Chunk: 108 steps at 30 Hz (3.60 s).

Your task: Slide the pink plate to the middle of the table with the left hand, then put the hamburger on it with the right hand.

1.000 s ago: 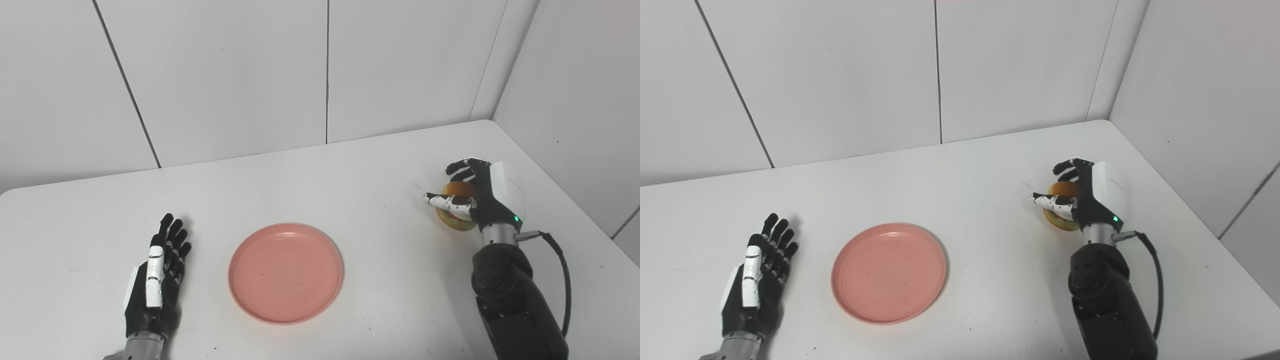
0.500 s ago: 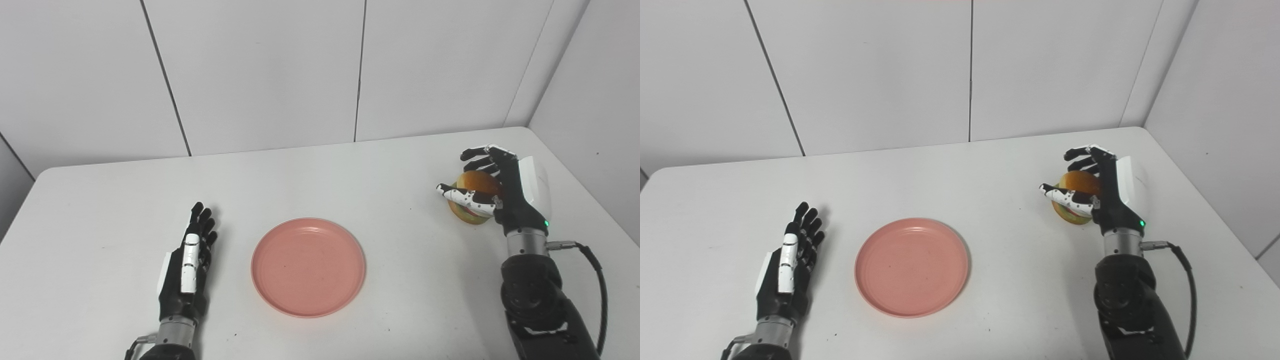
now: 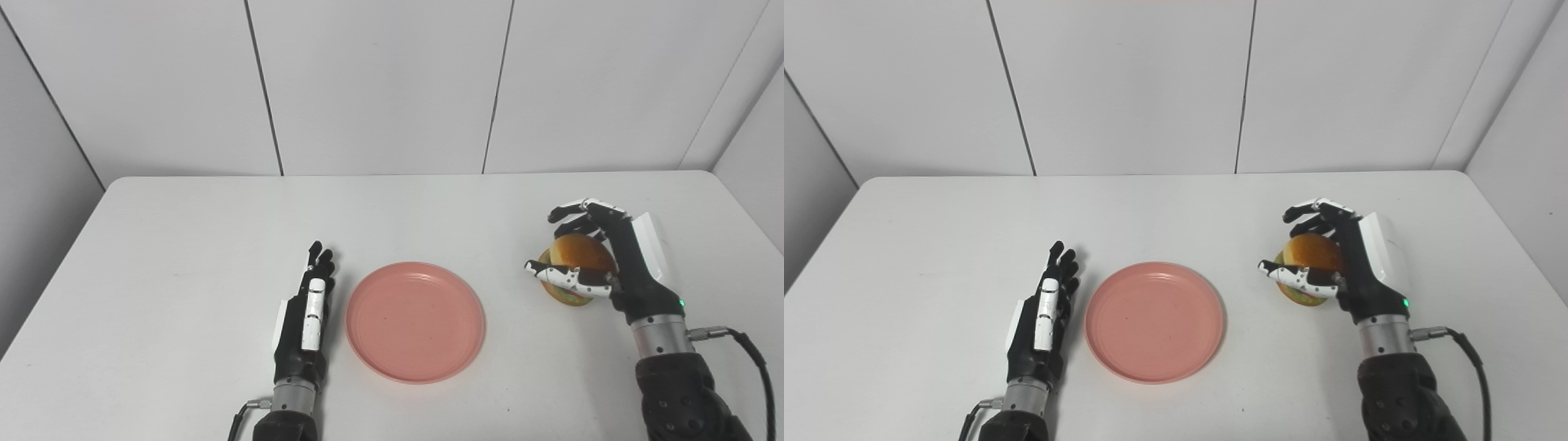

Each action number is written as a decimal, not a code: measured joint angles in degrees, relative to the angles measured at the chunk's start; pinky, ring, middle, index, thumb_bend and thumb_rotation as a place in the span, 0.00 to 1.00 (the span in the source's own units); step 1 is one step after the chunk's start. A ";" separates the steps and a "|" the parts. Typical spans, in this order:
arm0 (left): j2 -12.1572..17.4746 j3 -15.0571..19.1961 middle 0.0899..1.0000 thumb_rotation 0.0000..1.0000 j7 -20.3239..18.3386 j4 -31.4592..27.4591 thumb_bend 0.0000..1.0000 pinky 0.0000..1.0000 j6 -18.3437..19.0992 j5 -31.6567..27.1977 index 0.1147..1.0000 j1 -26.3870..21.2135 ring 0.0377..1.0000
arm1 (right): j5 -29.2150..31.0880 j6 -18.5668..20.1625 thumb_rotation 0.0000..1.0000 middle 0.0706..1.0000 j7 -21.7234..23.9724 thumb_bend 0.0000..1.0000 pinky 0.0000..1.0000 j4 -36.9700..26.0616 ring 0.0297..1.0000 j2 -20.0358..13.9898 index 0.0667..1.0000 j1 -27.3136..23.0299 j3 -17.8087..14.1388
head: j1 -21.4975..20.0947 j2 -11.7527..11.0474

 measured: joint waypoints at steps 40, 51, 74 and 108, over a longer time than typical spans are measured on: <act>-0.31 0.07 0.98 1.00 0.60 -0.10 0.53 1.00 -0.53 1.08 0.96 0.30 0.98 | -9.68 -7.73 0.00 0.42 2.26 0.49 0.33 21.10 0.38 8.28 0.49 -9.52 14.55 | -2.46 0.53; -0.37 0.21 0.97 1.00 0.65 -0.11 0.52 1.00 0.03 0.95 0.96 0.26 0.98 | -11.15 -10.42 0.00 0.42 1.75 0.49 0.33 21.83 0.38 8.04 0.50 -9.66 15.74 | -2.64 0.97; -0.33 0.33 0.97 1.00 1.15 -0.09 0.53 0.99 -0.05 1.87 0.95 0.19 0.97 | -7.29 -17.62 0.63 0.89 6.32 0.62 0.79 18.32 0.87 4.00 0.87 -4.23 16.22 | -2.81 2.37; 1.82 0.34 0.98 1.00 0.50 0.63 0.51 1.00 -0.46 0.94 0.98 -0.72 1.00 | 18.13 -22.07 0.93 1.00 0.11 0.58 1.00 22.35 1.00 11.28 1.00 1.67 -1.44 | -2.55 3.34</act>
